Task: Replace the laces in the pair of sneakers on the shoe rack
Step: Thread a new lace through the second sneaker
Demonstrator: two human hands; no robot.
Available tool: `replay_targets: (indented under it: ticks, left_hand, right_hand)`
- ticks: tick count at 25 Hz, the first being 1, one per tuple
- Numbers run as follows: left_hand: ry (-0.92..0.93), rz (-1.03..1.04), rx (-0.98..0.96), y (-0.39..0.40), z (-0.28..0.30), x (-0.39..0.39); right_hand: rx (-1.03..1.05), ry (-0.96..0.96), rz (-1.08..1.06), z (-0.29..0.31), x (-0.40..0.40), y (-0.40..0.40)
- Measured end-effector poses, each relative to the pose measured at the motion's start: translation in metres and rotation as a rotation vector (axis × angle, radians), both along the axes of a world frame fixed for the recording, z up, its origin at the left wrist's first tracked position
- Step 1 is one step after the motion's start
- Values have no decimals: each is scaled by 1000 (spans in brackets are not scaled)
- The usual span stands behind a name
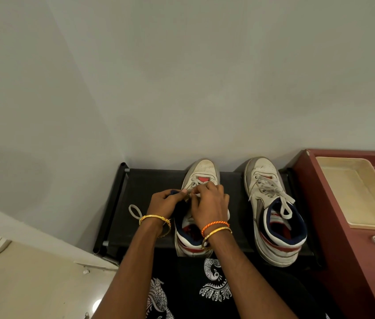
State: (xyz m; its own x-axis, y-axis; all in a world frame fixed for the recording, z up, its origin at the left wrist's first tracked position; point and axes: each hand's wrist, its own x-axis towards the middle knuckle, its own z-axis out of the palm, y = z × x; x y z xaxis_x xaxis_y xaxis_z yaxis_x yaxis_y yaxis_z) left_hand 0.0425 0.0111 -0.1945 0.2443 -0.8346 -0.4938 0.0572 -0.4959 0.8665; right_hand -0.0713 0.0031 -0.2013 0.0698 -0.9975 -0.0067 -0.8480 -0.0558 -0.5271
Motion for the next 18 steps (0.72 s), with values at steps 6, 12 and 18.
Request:
replay_targets:
  ticks: [6,12,18]
  left_hand:
    - [170,42,199,-2,0,12]
    - [30,80,47,-6,3,6]
    - [127,555,-170,-10,8,35]
  right_hand:
    - [20,-216,-70,0,3,-1]
    - [64,-243,-90,3,1,1]
    - [25,-61,-206,6,-9,4]
